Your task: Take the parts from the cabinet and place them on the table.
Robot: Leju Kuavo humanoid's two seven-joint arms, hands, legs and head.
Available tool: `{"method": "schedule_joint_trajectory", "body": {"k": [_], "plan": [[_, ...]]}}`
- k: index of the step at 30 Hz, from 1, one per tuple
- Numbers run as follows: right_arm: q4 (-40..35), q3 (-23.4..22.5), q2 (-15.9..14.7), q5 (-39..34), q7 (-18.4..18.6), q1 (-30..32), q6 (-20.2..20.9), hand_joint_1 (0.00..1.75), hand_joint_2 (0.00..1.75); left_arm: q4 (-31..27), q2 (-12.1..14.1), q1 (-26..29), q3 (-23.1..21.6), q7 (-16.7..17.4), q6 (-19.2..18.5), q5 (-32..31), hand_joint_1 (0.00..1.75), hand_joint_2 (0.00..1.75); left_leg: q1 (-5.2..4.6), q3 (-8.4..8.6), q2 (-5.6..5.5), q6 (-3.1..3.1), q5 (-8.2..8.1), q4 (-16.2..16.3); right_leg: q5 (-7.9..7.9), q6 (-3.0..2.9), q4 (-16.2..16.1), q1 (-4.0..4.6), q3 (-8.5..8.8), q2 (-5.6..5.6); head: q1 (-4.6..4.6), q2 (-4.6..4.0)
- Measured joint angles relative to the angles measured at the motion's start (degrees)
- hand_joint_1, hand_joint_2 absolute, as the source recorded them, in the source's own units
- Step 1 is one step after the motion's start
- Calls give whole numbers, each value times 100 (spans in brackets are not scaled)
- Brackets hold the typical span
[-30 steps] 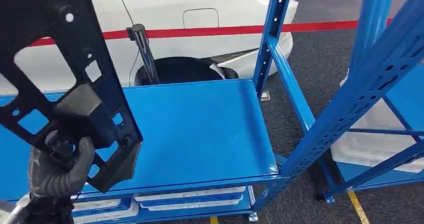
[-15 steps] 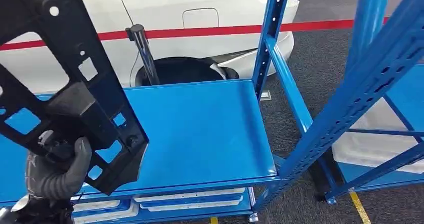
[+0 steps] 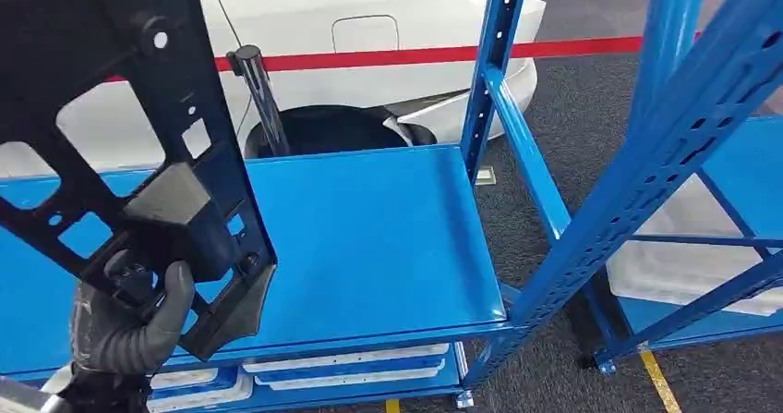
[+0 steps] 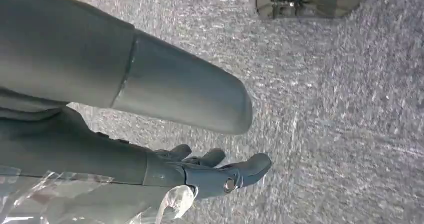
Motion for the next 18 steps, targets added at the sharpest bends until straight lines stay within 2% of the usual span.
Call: {"method": "schedule_joint_trajectory", "body": {"k": [1,2,3,4,6,7,8,9,10,11,12,13,14,15,16,17,18], "plan": [[0,-22,0,-9,20,9,4,0,0,20,-24,-1,-35,0,-24,-9,175,175,3,-5,19,37,27,-14,24,42,-8,7,-2,17,0,0],[0,-39,-13,-13,33,15,4,0,0,35,-59,-4,-59,0,-33,-15,175,175,70,-14,67,92,90,-85,-44,66,47,-2,-21,44,-4,0],[0,-52,-9,-34,37,14,4,0,0,48,-96,-18,-92,-2,-46,-15,175,175,61,-36,93,114,118,-88,-264,84,226,21,-102,12,9,0],[0,-59,-2,-44,52,22,13,0,0,50,-127,-28,-129,-2,-48,-13,175,175,63,-73,113,151,143,-87,-561,95,594,5,-231,-12,31,0],[0,-74,-2,-48,57,24,17,0,0,87,-177,-20,-183,-2,-66,22,175,175,50,-153,177,176,198,-82,-1074,125,1524,5,-564,-20,39,0],[0,-76,-2,-50,52,26,17,0,0,103,-188,-21,-205,-2,-63,44,175,175,39,-206,207,180,233,-76,-1176,141,1831,5,-652,-26,39,0],[0,-76,-2,-52,52,26,13,0,0,124,-208,-22,-229,-2,-65,74,175,175,38,-255,241,176,269,-74,-1126,150,1828,4,-590,-37,39,0],[0,-83,-4,-55,52,26,6,0,0,140,-218,-23,-256,-2,-72,94,175,175,39,-296,278,167,301,-70,-952,154,1527,3,-376,-56,39,0],[2,-90,-9,-61,52,26,2,0,0,151,-238,-24,-277,-4,-85,127,175,175,43,-333,305,149,323,-60,-725,159,1030,-3,-62,-97,39,0],[2,-103,-15,-63,46,24,0,0,0,162,-253,-27,-295,-4,-94,142,175,175,48,-369,334,126,344,-30,-525,171,461,-15,303,-184,39,0],[0,-118,-13,-68,44,15,0,0,0,166,-269,-36,-308,-4,-98,147,175,175,30,-385,357,99,361,10,-523,184,-52,-23,607,-356,39,2],[2,-125,-9,-70,44,8,0,0,0,177,-275,-47,-319,-7,-105,144,175,175,22,-407,374,57,399,7,-464,106,-63,49,619,-292,41,2],[2,-127,-7,-68,46,6,-9,0,0,186,-288,-90,-343,-15,-122,136,175,175,11,-396,399,27,419,26,-437,67,-41,35,544,-237,46,0],[2,-129,-2,-59,48,11,-13,0,0,188,-302,-110,-356,-20,-133,138,175,175,14,-414,418,-1,460,39,-436,54,-45,37,521,-214,35,0],[2,-129,-2,-48,59,6,-13,0,0,205,-315,-112,-371,-22,-140,136,175,175,28,-413,440,-40,499,19,-410,10,-34,51,494,-188,46,0],[2,-131,7,-44,90,15,-13,0,0,223,-321,-110,-393,-22,-155,136,175,175,38,-444,430,-75,498,29,-354,-63,-55,20,451,-187,42,0],[2,-131,13,-11,92,-1,-11,0,0,240,-328,-107,-426,-24,-166,138,175,175,64,-520,298,-125,253,173,-290,-97,-54,13,395,-181,37,0]]}}
